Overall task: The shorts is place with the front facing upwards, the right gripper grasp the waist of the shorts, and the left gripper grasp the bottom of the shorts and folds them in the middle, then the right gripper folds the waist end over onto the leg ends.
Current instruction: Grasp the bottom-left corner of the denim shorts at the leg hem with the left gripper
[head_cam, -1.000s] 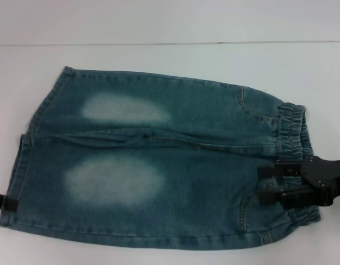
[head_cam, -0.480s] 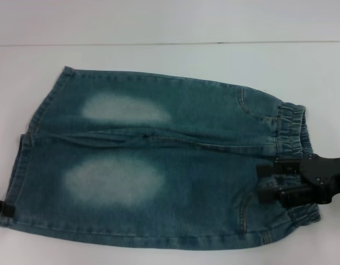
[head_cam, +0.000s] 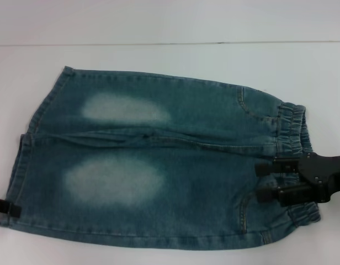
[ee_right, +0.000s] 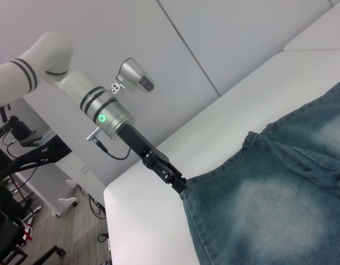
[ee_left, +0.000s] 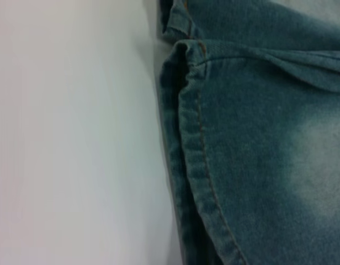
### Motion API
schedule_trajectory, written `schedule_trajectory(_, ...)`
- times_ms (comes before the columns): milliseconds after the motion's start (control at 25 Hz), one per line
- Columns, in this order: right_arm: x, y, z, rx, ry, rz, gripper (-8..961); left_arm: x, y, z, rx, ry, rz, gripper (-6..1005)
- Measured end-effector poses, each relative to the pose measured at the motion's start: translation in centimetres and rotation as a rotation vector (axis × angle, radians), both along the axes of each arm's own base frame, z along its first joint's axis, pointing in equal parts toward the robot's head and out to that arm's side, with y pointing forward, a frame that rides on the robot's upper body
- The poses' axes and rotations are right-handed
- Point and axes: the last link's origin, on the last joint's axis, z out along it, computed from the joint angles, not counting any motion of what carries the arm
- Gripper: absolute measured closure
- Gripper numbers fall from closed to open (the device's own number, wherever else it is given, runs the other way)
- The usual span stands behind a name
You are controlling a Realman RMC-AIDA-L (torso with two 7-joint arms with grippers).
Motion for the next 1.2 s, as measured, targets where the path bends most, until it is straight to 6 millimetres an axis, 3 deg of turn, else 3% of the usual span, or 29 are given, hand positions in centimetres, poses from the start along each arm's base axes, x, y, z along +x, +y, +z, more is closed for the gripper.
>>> schedule_trajectory(320,-0.1,0.2,0.1,0.008,0.001,0.002,56,0.0,0.1,-0.5,-0.017,0.0,-0.004,305)
schedule_trajectory(520,-0.1,0.3,0.1,0.01,0.0,0.003,55,0.2,0.1,-0.5,-0.029,0.004,-0.017,488)
schedule_trajectory(960,-0.5,0.6,0.1,0.011,0.001,0.013,55,0.4,0.4,-0.6,-0.036,0.009,-0.036,730)
schedule_trajectory(1200,-0.8,1.5,0.9,-0.009,-0.002,-0.052,56,0.5,0.5,-0.8,-0.035,0.005,-0.044,944)
